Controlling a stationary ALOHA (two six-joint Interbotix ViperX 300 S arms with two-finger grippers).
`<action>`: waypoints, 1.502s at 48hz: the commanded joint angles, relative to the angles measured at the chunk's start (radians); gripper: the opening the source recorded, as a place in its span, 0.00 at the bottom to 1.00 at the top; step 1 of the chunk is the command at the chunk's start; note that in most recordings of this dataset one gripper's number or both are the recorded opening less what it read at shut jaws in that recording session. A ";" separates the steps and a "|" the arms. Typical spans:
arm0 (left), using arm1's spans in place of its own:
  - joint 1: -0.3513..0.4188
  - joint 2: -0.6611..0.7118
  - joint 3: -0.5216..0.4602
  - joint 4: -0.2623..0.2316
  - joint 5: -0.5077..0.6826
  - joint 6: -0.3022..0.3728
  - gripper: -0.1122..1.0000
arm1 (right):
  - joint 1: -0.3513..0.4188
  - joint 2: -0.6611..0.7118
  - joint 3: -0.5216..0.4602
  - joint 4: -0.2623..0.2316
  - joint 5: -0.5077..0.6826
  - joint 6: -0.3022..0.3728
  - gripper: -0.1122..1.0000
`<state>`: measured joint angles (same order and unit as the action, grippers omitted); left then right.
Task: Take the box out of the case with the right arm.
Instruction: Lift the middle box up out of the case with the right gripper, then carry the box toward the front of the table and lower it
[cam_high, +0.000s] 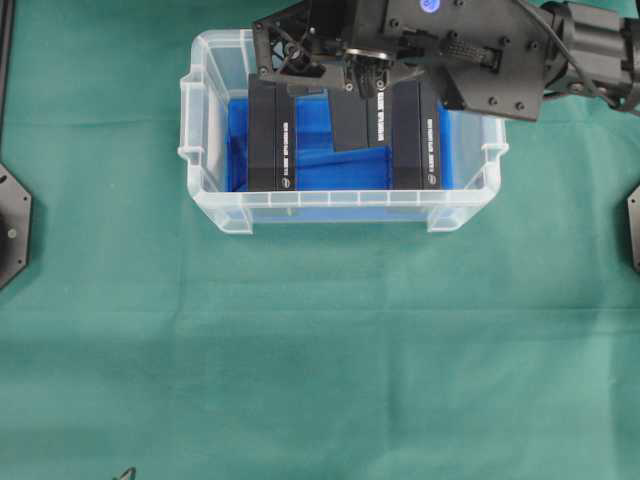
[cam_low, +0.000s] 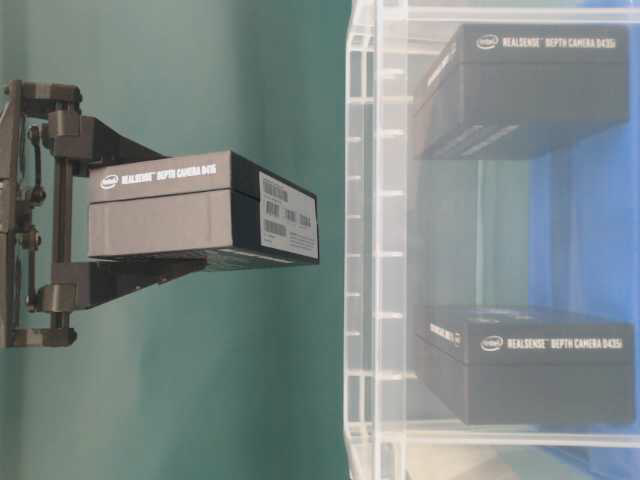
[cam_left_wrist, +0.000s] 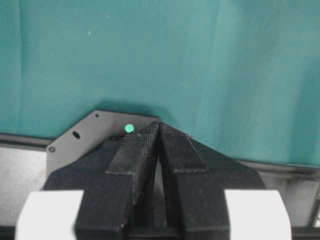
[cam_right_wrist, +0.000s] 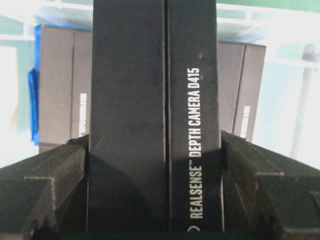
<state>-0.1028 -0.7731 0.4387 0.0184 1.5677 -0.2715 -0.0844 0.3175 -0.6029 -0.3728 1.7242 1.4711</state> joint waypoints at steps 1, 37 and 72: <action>-0.003 0.003 -0.017 0.003 -0.003 0.000 0.10 | 0.015 -0.055 -0.038 -0.008 0.003 -0.002 0.69; -0.003 0.009 -0.017 0.003 -0.003 -0.002 0.10 | 0.364 -0.054 -0.066 -0.058 0.146 0.371 0.69; -0.003 0.003 -0.015 0.003 -0.003 -0.006 0.10 | 0.499 -0.006 -0.097 -0.041 0.170 0.529 0.69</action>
<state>-0.1028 -0.7716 0.4387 0.0184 1.5677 -0.2777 0.4172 0.3252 -0.6811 -0.4172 1.8929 1.9972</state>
